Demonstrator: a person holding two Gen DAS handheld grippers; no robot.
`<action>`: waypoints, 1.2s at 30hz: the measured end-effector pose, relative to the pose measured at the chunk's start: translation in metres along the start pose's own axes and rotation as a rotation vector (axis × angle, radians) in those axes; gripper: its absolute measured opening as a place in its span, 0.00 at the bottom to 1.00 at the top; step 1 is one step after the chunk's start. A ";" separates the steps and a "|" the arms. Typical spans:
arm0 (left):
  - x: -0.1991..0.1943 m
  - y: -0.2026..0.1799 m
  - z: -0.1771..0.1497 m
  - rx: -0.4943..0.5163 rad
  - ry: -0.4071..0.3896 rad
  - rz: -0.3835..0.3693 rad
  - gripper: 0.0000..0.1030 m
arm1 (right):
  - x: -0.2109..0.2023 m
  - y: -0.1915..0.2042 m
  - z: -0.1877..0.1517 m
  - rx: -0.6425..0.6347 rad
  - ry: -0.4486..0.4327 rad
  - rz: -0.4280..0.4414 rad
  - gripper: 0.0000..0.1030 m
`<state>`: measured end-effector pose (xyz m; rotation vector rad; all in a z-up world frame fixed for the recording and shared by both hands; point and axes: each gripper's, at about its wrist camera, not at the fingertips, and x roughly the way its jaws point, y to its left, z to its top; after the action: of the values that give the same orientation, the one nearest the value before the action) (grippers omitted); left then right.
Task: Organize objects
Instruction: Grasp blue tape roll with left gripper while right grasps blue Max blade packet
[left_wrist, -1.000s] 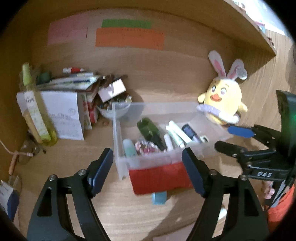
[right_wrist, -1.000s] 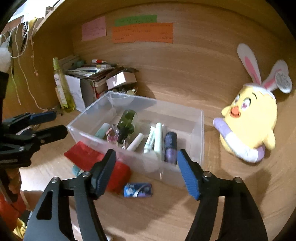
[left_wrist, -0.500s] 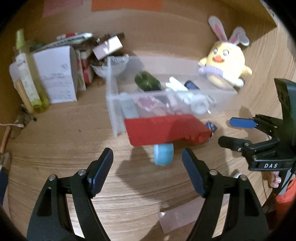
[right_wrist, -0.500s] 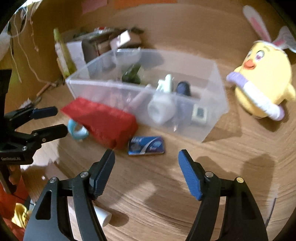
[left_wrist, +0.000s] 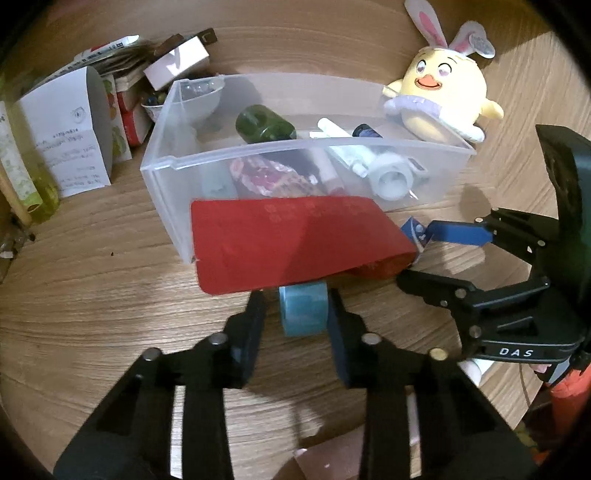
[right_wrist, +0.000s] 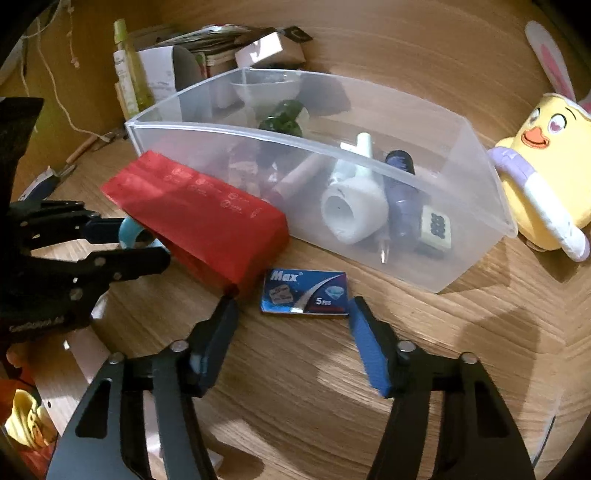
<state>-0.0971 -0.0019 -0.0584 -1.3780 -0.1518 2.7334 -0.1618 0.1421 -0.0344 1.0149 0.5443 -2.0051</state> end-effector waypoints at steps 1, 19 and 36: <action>-0.001 0.001 0.000 0.001 -0.001 -0.005 0.24 | -0.001 0.001 -0.001 -0.003 -0.001 -0.002 0.47; -0.048 0.021 -0.021 -0.063 -0.088 0.000 0.17 | -0.031 -0.014 -0.018 0.088 -0.030 0.016 0.13; -0.109 0.036 -0.013 -0.090 -0.243 0.043 0.17 | -0.013 0.010 -0.010 0.037 0.009 -0.004 0.54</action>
<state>-0.0231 -0.0490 0.0160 -1.0734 -0.2647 2.9564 -0.1451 0.1486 -0.0299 1.0461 0.5160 -2.0213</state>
